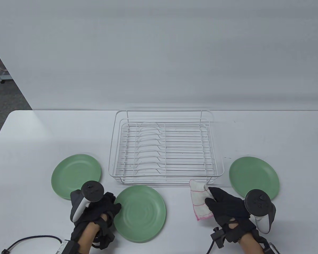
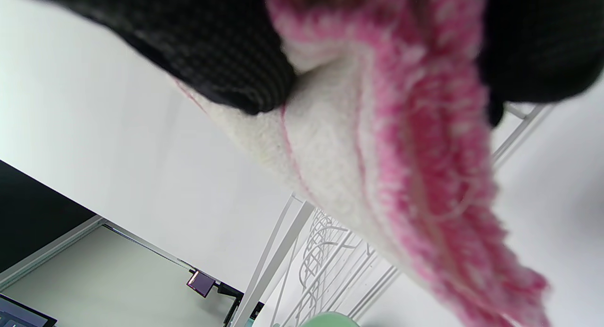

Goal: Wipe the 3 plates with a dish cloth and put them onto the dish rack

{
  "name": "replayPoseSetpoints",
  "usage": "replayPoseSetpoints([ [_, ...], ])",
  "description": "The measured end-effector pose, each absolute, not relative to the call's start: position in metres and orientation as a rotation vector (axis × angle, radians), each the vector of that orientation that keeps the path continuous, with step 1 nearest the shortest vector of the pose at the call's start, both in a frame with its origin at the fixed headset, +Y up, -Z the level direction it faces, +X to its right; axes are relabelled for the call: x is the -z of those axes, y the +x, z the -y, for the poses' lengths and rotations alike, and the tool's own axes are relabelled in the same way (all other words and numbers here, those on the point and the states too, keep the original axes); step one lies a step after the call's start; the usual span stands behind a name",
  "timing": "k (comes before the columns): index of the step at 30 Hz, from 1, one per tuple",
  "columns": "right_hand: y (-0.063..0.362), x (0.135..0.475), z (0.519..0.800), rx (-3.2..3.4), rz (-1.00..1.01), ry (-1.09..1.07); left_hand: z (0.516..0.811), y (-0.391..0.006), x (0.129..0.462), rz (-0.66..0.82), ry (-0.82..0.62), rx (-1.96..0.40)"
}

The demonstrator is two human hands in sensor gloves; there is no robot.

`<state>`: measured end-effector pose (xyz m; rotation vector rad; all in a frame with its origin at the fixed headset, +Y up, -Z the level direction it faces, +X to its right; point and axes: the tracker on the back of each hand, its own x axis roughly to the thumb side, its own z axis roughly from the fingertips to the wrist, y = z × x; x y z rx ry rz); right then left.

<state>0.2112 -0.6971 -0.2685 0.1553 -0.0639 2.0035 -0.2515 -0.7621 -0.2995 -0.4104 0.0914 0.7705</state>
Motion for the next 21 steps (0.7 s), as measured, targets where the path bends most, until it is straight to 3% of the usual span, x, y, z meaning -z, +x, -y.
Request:
replayPoseSetpoints([
  [2,0.211,0.268,0.697,-1.997,0.052,0.154,0.762,-0.254,0.298,-0.039,-0.443,-0.948],
  [7,0.209,0.268,0.697,-1.962,0.019,0.152,0.747,-0.25,0.292,0.077,-0.456,-1.105],
  [12,0.196,0.267,0.695,-1.938,-0.007,0.178,0.715,-0.226,0.278,0.273,-0.341,-1.134],
  [21,0.16,0.284,0.679,-1.976,0.08,0.092,0.663,-0.161,0.271,0.377,-0.036,-0.967],
])
